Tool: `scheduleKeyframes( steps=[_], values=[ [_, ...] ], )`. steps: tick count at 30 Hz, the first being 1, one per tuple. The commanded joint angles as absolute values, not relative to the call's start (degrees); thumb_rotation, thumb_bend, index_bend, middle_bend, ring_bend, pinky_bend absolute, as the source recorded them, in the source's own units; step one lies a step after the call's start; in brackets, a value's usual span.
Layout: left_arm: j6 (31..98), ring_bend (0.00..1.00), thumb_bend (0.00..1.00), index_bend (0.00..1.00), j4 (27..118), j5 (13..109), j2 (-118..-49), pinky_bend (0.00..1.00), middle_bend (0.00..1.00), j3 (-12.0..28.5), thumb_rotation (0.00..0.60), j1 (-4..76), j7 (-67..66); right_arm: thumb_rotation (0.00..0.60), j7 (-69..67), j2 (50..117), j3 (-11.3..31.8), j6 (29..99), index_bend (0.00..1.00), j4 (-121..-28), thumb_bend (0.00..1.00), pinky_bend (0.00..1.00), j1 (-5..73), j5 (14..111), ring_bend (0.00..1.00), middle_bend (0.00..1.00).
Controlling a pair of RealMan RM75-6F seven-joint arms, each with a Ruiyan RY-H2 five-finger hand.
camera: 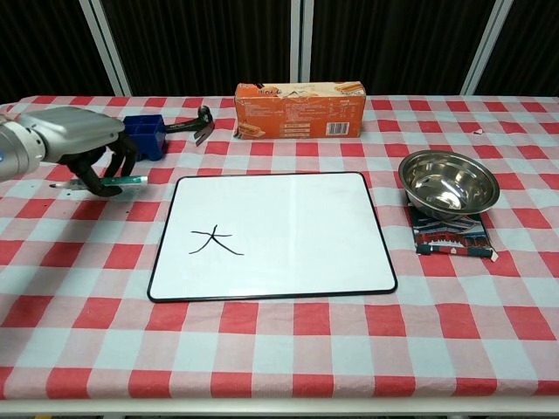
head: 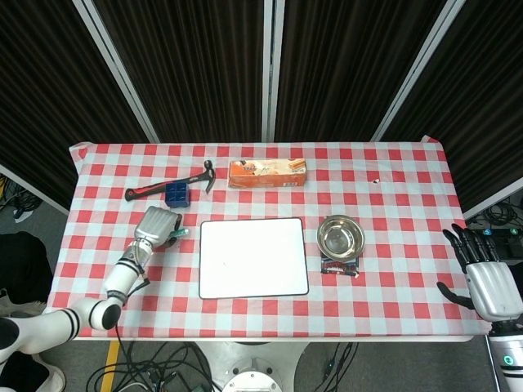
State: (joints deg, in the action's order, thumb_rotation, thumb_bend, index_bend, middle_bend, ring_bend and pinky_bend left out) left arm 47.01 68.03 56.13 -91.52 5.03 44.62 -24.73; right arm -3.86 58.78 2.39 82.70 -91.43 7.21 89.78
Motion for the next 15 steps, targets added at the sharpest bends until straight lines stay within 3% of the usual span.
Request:
scheduleKeyframes(
  steps=[1, 4, 6, 9, 15],
  values=[
    [46.9, 0.69, 0.35, 0.44, 67.6, 53.3, -92.3, 0.92, 0.52, 4.6, 0.600, 44.3, -27.6, 0.600, -3.8, 58.8, 2.4, 82.7, 0.00, -91.5, 0.12, 0.00, 7.2, 89.7, 0.00, 0.00],
    [47.0, 0.53, 0.28, 0.22, 69.9, 51.6, -91.6, 0.89, 0.41, 5.7, 0.600, 44.1, -27.3, 0.600, -3.6, 59.0, 2.4, 82.8, 0.00, -91.6, 0.12, 0.00, 7.1, 89.6, 0.00, 0.00],
    [49.0, 0.42, 0.25, 0.14, 73.6, 51.1, -89.6, 0.84, 0.32, 7.4, 0.600, 43.2, -25.3, 0.600, -3.5, 59.0, 2.4, 82.7, 0.00, -91.7, 0.12, 0.00, 7.1, 89.5, 0.00, 0.00],
    [56.0, 0.32, 0.24, 0.11, 80.3, 54.8, -84.6, 0.71, 0.22, 8.8, 0.600, 39.7, -21.0, 0.600, -3.4, 58.8, 2.4, 82.7, 0.00, -91.7, 0.12, 0.00, 6.9, 89.0, 0.00, 0.00],
    [74.2, 0.26, 0.23, 0.11, 85.8, 64.2, -75.4, 0.47, 0.20, 6.3, 0.600, 27.7, -12.6, 0.600, -3.9, 59.4, 2.5, 81.8, 0.00, -90.9, 0.12, 0.00, 6.6, 87.0, 0.00, 0.00]
  ],
)
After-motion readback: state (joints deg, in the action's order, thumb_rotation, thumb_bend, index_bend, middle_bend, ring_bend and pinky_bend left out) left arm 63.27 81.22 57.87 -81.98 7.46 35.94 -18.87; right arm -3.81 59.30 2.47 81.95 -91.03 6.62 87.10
